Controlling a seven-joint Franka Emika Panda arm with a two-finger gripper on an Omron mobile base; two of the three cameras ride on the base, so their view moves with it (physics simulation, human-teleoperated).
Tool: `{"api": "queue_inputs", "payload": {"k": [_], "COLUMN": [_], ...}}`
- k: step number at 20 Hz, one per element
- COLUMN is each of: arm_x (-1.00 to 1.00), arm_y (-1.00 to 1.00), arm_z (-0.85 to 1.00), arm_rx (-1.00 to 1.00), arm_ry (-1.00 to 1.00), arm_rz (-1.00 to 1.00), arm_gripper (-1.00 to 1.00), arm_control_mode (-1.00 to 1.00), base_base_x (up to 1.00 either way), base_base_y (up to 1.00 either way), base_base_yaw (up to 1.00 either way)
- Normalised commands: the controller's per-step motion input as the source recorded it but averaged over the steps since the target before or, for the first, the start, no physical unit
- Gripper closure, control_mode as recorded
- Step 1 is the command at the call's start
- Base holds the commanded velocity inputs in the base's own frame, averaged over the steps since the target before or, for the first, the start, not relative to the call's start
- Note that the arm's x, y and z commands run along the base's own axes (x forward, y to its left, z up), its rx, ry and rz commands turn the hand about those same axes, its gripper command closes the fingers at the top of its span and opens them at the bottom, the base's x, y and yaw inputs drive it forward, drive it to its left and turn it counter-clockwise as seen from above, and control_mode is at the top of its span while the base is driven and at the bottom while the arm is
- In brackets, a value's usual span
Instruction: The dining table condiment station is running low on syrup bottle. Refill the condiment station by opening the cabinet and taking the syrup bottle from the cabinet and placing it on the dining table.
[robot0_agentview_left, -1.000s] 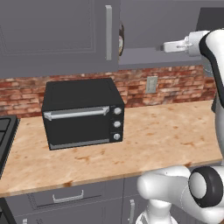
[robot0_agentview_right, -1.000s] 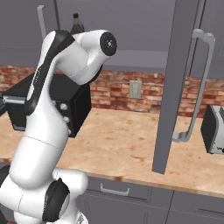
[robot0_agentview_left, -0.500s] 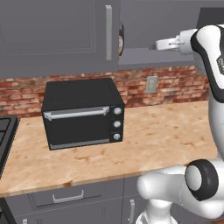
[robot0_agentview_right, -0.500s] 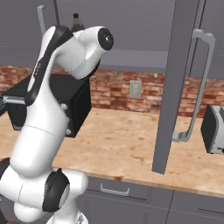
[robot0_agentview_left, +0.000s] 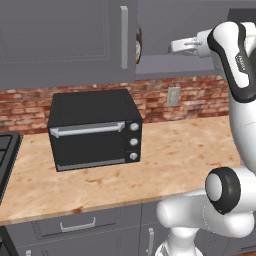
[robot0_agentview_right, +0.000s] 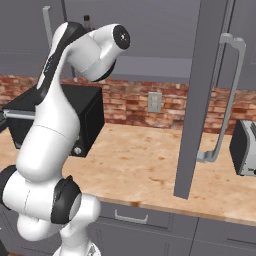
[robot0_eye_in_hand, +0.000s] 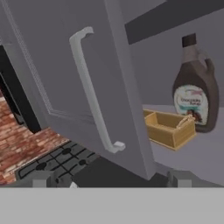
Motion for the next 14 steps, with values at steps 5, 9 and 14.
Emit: {"api": "queue_inputs", "payload": {"k": [5,9,14], "arm_x": [0.34,0.27,0.27], "arm_y": [0.0,0.0,0.0], "arm_z": [0.0,-0.03,-0.07], "arm_rx": [0.0,0.0,0.0], "arm_ry": [0.0,0.0,0.0], "arm_rz": [0.0,0.0,0.0], "arm_gripper": [-1.0,-1.0,-1.0], "arm_control_mode": [-1.0,-1.0,-1.0], "base_base_x": [0.0,0.0,0.0], "base_base_y": [0.0,0.0,0.0], "base_base_yaw": [0.0,0.0,0.0]}}
